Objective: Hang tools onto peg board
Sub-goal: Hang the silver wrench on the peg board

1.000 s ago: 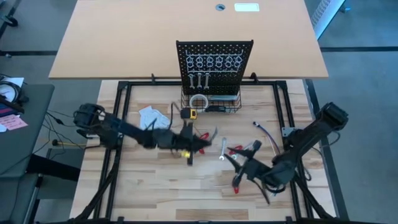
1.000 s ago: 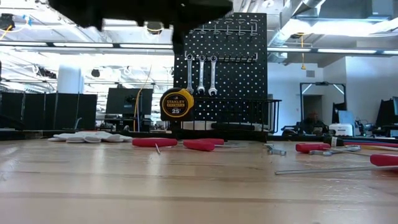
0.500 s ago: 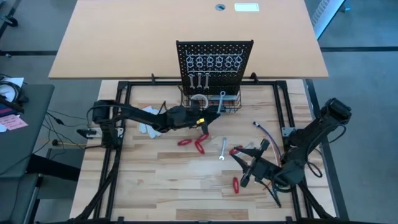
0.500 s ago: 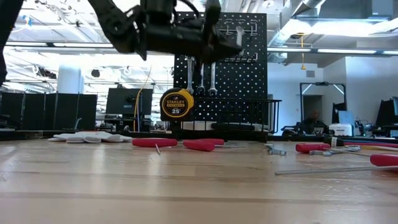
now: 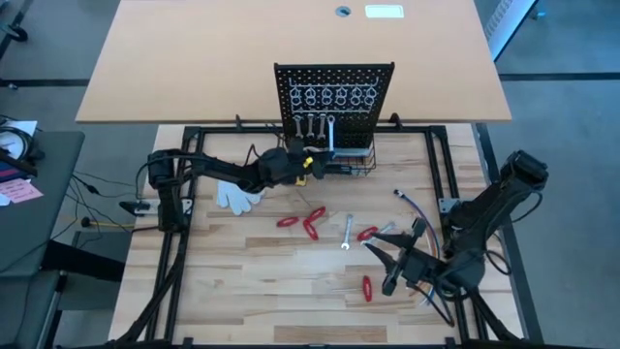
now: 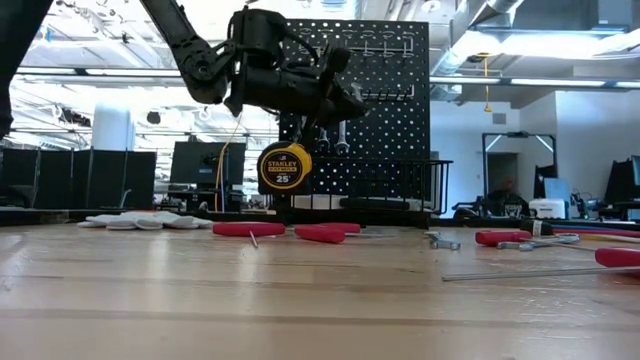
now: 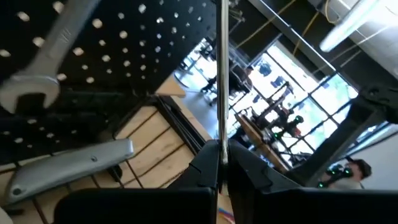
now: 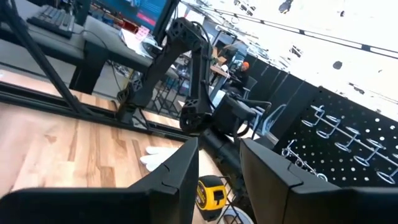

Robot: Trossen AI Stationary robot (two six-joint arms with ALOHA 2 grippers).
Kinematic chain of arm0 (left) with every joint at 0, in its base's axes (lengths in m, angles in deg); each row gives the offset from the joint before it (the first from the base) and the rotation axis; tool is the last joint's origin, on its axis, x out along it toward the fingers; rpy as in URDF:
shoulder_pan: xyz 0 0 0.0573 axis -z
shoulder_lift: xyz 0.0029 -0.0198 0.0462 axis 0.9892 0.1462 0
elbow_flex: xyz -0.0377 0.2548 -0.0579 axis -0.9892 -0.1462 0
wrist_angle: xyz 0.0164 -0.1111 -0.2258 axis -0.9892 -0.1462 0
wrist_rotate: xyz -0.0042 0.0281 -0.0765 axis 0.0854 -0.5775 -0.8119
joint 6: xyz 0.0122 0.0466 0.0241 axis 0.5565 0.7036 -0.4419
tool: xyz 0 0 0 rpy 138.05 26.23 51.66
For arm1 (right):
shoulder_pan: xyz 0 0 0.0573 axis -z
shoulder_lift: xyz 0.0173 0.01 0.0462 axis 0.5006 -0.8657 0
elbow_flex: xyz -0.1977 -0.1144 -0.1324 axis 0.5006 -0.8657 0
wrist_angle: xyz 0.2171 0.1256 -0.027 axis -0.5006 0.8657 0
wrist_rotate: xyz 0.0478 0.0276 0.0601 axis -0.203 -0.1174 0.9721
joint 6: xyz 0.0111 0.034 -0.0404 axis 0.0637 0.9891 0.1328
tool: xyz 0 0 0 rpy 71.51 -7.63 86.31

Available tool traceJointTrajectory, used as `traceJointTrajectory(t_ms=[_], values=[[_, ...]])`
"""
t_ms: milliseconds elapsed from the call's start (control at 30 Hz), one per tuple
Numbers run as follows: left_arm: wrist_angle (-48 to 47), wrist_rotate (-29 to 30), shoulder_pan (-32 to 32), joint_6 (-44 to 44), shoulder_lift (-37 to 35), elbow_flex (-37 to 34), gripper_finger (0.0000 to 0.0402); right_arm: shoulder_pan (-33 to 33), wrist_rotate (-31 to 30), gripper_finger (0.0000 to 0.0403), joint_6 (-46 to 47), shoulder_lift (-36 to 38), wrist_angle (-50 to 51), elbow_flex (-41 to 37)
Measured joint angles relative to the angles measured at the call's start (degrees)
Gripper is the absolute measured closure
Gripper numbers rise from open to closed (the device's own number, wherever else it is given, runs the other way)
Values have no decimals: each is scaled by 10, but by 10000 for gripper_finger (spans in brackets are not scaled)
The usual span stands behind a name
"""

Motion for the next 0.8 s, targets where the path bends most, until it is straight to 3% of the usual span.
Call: traceJointTrajectory(t_ms=[200,800], values=[[2,-40,-10,3,0,0,397,0,0,275,0,0,-2,0],[-14,-44,-33,-7,0,1,389,0,0,275,0,-1,-2,0]])
